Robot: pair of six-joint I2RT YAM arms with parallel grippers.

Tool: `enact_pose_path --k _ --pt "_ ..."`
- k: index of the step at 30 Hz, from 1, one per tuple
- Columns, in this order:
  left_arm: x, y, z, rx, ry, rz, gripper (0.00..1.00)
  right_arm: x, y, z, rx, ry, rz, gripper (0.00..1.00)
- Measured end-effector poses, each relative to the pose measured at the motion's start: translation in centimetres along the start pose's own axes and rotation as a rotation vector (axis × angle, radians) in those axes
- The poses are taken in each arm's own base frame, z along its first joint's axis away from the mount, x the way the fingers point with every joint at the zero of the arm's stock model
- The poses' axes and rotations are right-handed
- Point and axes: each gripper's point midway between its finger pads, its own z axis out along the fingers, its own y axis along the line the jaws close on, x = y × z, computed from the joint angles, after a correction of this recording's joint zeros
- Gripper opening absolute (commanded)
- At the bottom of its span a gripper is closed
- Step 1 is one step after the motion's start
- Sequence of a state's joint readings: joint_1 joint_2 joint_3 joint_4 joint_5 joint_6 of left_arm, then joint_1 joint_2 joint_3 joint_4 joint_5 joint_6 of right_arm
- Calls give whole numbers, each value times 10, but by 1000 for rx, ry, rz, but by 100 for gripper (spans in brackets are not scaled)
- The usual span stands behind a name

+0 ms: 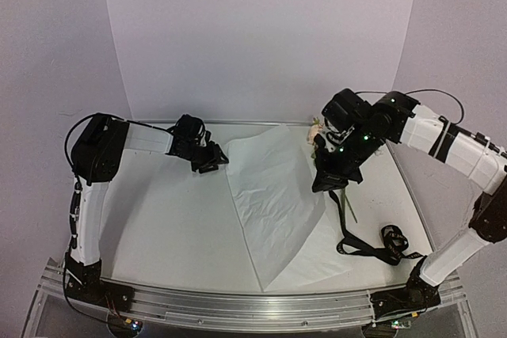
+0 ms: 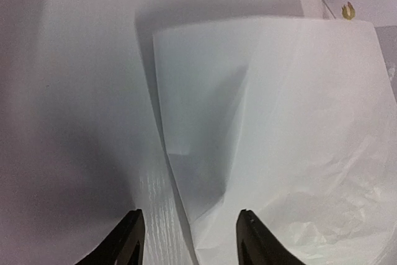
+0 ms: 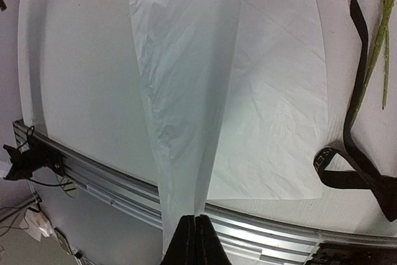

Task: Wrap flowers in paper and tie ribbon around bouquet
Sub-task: Pass from the right arm to the left

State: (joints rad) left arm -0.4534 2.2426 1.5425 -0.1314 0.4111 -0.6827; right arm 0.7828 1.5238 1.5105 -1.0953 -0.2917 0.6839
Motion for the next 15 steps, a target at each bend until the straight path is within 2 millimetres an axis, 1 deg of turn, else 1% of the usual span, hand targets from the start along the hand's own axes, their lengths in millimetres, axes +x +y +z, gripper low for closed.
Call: enact_pose_path --k 1,3,5,7,10,12,15 --pt "-1 -1 -3 1 -6 -8 63 4 3 -3 13 14 -43 0" --pt "-1 0 -17 -2 -16 -39 67 11 13 -7 42 47 -131 0" --pt "0 0 -40 -2 -35 -78 68 15 29 -6 57 68 -231 0" --pt "-1 -1 -68 5 -61 -111 67 18 45 -3 65 81 -318 0" --pt "3 -3 -105 25 -103 -147 66 21 77 5 52 82 -458 0" --pt "10 -2 -123 34 -124 -163 67 27 95 11 40 88 -541 0" --pt "40 15 -146 18 -123 -203 74 39 118 21 23 103 -644 0"
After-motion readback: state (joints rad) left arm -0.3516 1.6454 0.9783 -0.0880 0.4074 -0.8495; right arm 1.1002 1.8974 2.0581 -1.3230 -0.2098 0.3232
